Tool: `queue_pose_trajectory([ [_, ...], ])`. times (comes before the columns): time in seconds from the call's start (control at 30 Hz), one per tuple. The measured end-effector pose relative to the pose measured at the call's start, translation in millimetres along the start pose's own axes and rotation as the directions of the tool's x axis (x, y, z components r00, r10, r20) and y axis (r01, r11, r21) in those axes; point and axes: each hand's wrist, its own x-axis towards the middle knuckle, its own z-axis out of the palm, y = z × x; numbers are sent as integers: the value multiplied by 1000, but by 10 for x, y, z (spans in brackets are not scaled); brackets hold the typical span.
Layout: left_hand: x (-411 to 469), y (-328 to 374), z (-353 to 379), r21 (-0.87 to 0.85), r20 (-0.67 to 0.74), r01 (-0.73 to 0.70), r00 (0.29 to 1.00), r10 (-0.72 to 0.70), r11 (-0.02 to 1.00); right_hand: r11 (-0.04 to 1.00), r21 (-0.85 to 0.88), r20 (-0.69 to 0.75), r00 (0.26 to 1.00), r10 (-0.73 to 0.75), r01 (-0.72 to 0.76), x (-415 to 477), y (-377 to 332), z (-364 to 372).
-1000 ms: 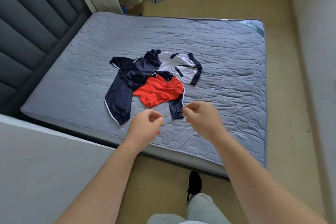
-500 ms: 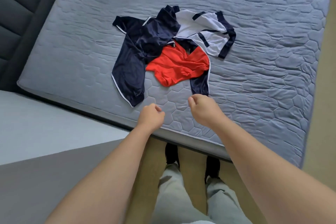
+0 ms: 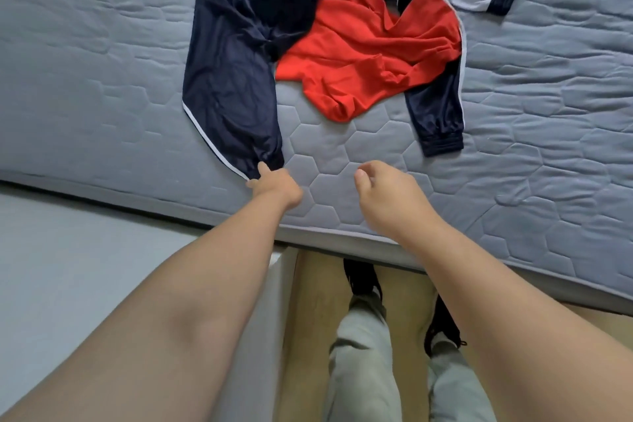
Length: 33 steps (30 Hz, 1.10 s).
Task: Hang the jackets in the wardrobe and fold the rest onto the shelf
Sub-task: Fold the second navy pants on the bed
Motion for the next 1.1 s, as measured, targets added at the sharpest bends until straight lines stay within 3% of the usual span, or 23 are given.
queue_pose_trajectory([
  [0.3, 682, -330, 292, -143, 58, 1, 998, 8, 990, 994, 32, 55, 993, 101, -103, 175, 79, 338],
  [0.43, 549, -382, 213, -269, -176, -33, 984, -15, 963, 990, 40, 48, 990, 130, -132, 3, 78, 261],
  [0.57, 36, -322, -76, -389, -465, -203, 885, -2, 899, 990, 40, 24, 991, 135, -136, -342, -40, 30],
  [0.77, -1207, -149, -729, -662, -590, -440, 805, -61, 607, 994, 51, -63, 993, 104, -101, -1160, -326, -505],
  [0.9, -2155, -79, -1112, -617, -732, -634, 679, -46, 466, 995, 58, -164, 983, 86, -78, -1808, -470, -892],
  [1.1, -3674, -57, -1612, -344, -921, -881, 384, 66, 324, 993, 96, -361, 932, -30, 69, -2780, -701, -1450],
])
